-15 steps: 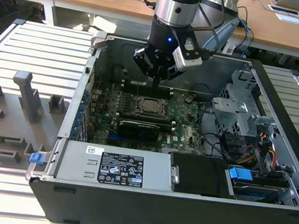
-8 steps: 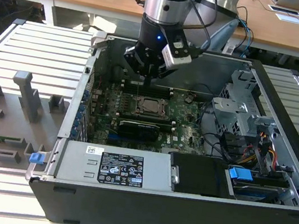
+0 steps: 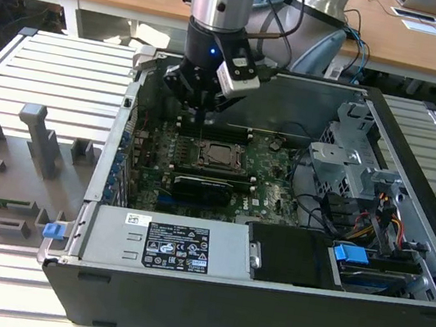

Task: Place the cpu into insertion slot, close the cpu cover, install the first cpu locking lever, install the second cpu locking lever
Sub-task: 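Install the first cpu locking lever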

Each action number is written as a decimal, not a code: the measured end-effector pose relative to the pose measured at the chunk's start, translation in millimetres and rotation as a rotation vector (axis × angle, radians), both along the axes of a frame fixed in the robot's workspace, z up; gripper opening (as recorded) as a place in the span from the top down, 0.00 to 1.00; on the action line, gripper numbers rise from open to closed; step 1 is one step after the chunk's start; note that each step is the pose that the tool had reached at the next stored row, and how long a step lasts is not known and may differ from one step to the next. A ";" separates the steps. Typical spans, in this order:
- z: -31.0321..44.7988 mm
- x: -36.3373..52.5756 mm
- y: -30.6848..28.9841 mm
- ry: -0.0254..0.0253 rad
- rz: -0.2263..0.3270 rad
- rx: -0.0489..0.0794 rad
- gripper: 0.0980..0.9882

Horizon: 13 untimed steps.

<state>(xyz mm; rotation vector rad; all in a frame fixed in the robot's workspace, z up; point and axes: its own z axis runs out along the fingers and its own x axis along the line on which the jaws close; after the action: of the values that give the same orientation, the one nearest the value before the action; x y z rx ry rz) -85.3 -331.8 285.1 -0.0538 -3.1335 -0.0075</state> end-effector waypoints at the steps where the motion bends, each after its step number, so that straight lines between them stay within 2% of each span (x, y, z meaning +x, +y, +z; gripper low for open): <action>1: 0.0 -1.2 0.0 0.0000 0.000 0.000 0.99; 7: 0.0 -9.3 1.0 0.0000 0.000 0.000 0.99; 13: -0.5 -12.0 18.0 0.0000 0.000 0.000 0.99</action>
<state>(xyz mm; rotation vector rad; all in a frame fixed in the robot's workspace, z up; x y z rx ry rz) -97.3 -313.7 284.6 -0.0537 -3.1334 -0.0074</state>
